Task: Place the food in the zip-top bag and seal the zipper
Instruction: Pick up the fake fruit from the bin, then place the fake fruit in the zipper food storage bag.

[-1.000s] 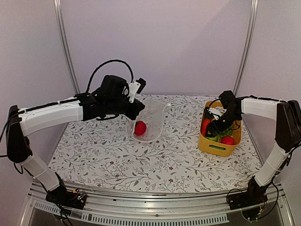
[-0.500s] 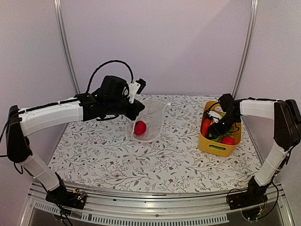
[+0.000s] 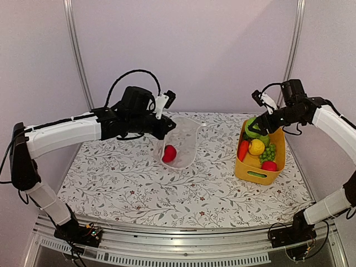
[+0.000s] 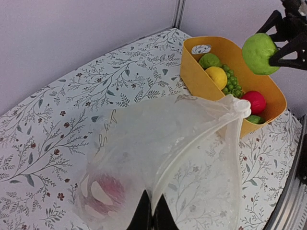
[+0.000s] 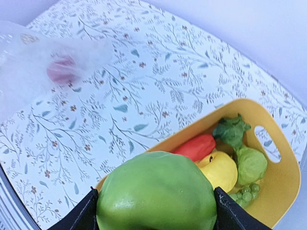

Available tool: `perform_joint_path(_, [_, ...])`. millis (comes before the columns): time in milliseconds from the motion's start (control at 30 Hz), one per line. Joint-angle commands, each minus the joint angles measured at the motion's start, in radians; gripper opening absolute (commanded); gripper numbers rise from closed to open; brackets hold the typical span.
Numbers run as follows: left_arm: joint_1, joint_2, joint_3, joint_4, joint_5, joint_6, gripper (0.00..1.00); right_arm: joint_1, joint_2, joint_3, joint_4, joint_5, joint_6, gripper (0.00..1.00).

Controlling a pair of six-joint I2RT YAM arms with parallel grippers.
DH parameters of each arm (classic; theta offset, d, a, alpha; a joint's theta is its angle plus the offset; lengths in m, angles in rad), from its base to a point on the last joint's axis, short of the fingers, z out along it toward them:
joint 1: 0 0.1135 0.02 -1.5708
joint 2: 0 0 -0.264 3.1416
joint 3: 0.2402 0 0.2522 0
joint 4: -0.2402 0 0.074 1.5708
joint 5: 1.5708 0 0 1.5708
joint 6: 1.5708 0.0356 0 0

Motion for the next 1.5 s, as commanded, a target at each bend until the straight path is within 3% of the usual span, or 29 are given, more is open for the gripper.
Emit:
perform_joint_path(0, [0.002,0.043,0.081,-0.004,0.072,-0.056,0.00,0.030,-0.046,0.103,-0.001,-0.186,-0.006,0.55])
perform_joint_path(467, [-0.062,0.179,0.272,0.009,0.094,-0.247,0.00,0.349,0.022,0.351,0.000,-0.363,-0.007,0.56])
perform_joint_path(800, [-0.078,0.173,0.281,0.059,0.164,-0.368,0.00,0.383,0.078,0.267,0.104,-0.211,0.022,0.58])
perform_joint_path(1000, [-0.081,0.158,0.250,0.093,0.217,-0.423,0.00,0.392,0.092,0.231,0.167,-0.020,0.010,0.66])
perform_joint_path(1167, [-0.078,0.142,0.206,0.134,0.219,-0.435,0.00,0.414,0.125,0.229,0.163,0.066,0.003,0.97])
perform_joint_path(1333, [-0.052,0.135,0.166,0.145,0.205,-0.435,0.00,0.414,0.103,0.259,0.133,0.072,0.019,0.99])
perform_joint_path(1467, [-0.037,0.127,0.148,0.151,0.202,-0.436,0.00,0.413,0.063,0.184,0.165,0.147,0.031,0.95])
